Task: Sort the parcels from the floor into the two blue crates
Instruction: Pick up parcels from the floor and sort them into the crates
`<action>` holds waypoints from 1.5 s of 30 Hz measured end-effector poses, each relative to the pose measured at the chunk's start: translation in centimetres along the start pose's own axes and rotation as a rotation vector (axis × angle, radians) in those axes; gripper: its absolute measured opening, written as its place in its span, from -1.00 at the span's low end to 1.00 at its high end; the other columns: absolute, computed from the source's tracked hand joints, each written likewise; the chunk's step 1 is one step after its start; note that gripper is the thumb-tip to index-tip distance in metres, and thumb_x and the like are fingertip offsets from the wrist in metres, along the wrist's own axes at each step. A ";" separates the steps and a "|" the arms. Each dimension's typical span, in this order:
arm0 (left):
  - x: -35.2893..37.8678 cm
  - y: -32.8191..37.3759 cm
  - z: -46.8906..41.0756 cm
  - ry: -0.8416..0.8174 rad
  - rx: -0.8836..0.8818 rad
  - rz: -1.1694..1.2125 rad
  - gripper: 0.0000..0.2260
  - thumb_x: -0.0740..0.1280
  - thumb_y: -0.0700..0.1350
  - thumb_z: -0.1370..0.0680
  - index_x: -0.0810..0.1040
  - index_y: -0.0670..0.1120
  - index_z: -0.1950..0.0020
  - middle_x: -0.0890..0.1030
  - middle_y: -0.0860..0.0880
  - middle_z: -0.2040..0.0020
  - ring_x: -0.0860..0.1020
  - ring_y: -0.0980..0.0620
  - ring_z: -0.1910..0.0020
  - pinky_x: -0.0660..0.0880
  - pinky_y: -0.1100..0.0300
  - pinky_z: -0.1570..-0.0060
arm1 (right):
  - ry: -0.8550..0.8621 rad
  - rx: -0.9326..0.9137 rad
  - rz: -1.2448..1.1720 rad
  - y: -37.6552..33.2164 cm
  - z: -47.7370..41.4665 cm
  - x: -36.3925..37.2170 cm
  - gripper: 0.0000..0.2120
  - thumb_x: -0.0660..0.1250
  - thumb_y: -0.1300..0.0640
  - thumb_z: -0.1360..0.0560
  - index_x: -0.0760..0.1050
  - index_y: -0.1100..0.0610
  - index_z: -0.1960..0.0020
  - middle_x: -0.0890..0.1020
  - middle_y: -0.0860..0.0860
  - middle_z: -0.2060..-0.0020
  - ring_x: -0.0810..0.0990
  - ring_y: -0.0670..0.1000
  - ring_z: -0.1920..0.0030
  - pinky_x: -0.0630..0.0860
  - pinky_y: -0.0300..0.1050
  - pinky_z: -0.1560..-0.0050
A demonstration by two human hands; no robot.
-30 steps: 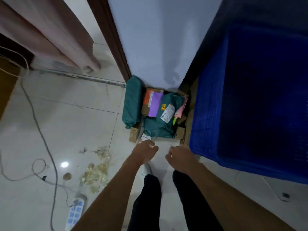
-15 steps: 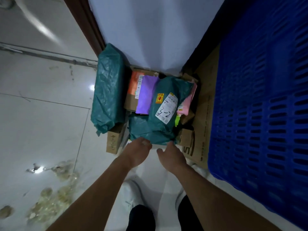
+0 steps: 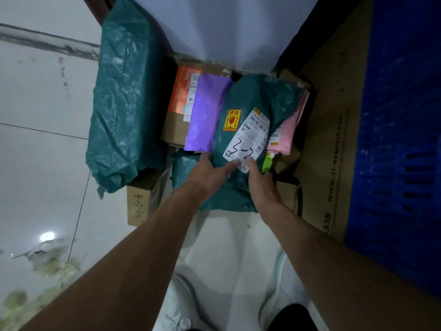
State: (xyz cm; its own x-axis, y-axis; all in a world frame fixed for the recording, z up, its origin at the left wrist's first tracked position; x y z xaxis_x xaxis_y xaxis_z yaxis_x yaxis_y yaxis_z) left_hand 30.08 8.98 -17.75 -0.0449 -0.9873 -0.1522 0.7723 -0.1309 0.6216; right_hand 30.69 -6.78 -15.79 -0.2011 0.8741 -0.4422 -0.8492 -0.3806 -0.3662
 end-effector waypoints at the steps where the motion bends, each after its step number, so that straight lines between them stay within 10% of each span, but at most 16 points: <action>1: 0.0 0.3 0.4 0.002 -0.017 0.009 -0.17 0.45 0.48 -0.18 0.52 0.05 -0.31 0.69 0.08 -0.10 0.67 0.03 -0.03 0.61 0.00 -0.11 | -0.015 0.015 -0.061 0.2 -0.4 0.2 0.07 0.18 -0.61 -0.14 0.40 0.04 -0.46 0.53 0.08 -0.33 0.52 0.17 -0.27 0.47 0.14 -0.30; 8: -0.5 2.9 1.2 -0.021 -0.069 0.094 -0.54 0.57 0.16 -0.37 0.61 -0.02 -0.17 0.72 0.03 0.01 0.70 0.09 0.12 0.59 0.23 0.18 | -0.173 0.156 -0.405 0.1 -0.1 1.6 -0.41 0.29 -0.46 -0.41 0.52 -0.10 -0.27 0.58 -0.02 -0.19 0.56 0.05 -0.14 0.48 0.08 -0.23; 14: -0.4 4.6 2.4 0.006 -0.170 0.076 -0.22 0.56 0.25 -0.07 0.53 -0.07 -0.20 0.68 0.02 0.03 0.65 0.04 0.06 0.55 0.15 0.12 | -0.174 0.230 -0.521 -0.6 2.5 2.5 -0.34 0.26 -0.49 -0.42 0.50 -0.09 -0.32 0.57 0.01 -0.21 0.60 0.11 -0.09 0.51 0.04 0.01; 21: -0.6 6.4 7.6 0.036 -0.220 0.141 -0.66 0.57 0.04 -0.27 0.65 -0.05 0.03 0.72 -0.02 0.13 0.69 0.02 0.22 0.46 0.32 0.44 | -0.161 0.190 -0.494 -1.7 7.8 -0.5 -0.50 0.33 -0.35 -0.44 0.55 -0.10 -0.26 0.65 -0.01 -0.17 0.62 0.04 -0.16 0.56 -0.01 0.01; 26: -1.6 9.3 13.8 0.049 -0.265 0.228 -0.56 0.56 0.08 -0.32 0.65 -0.14 -0.09 0.72 -0.08 0.10 0.70 0.00 0.21 0.61 0.23 0.30 | -0.211 0.204 -0.457 -3.3 14.5 -4.2 -0.72 0.30 -0.25 -0.54 0.57 -0.07 -0.03 0.67 -0.07 0.01 0.63 -0.04 -0.03 0.53 0.00 -0.13; 36: -7.7 17.6 33.5 0.037 -0.250 0.237 -0.51 0.55 0.03 -0.38 0.48 -0.02 -0.23 0.67 -0.04 0.00 0.69 -0.03 0.08 0.66 0.07 0.11 | -0.234 -0.161 0.215 -7.6 33.1 -13.2 -0.44 0.17 -0.40 -0.53 0.58 0.02 -0.21 0.62 0.06 -0.12 0.57 0.06 -0.10 0.51 0.00 -0.18; 41: -9.6 23.5 44.7 0.032 -0.229 0.231 -0.72 0.51 -0.01 -0.46 0.48 -0.02 -0.06 0.65 -0.03 0.06 0.65 0.02 0.10 0.58 0.24 0.32 | -0.259 -0.220 0.164 -9.9 44.0 -17.8 -0.47 0.20 -0.40 -0.51 0.55 -0.04 -0.22 0.63 0.01 -0.11 0.60 0.04 -0.11 0.55 0.04 -0.20; 45: -10.8 27.0 51.2 0.028 -0.188 0.230 -0.48 0.54 0.09 -0.39 0.53 -0.14 -0.23 0.68 -0.10 -0.05 0.68 -0.02 0.03 0.60 0.22 0.30 | -0.294 -0.240 0.043 -11.6 51.2 -20.6 -0.38 0.26 -0.45 -0.38 0.51 -0.11 -0.30 0.64 -0.02 -0.16 0.62 0.02 -0.12 0.57 0.11 -0.22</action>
State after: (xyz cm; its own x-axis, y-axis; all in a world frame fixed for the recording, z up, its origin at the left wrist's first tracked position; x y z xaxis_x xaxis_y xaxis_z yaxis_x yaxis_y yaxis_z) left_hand 19.01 11.46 40.00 0.1602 -0.9860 -0.0466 0.8641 0.1173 0.4894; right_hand 19.73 -4.93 39.47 -0.3956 0.8917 -0.2201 -0.7052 -0.4484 -0.5492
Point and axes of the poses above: each hand's wrist, its own z-axis away from the middle knuckle, its own x-axis out of the palm, y = z × x, the point moved 5 cm from there along -z, towards the middle knuckle
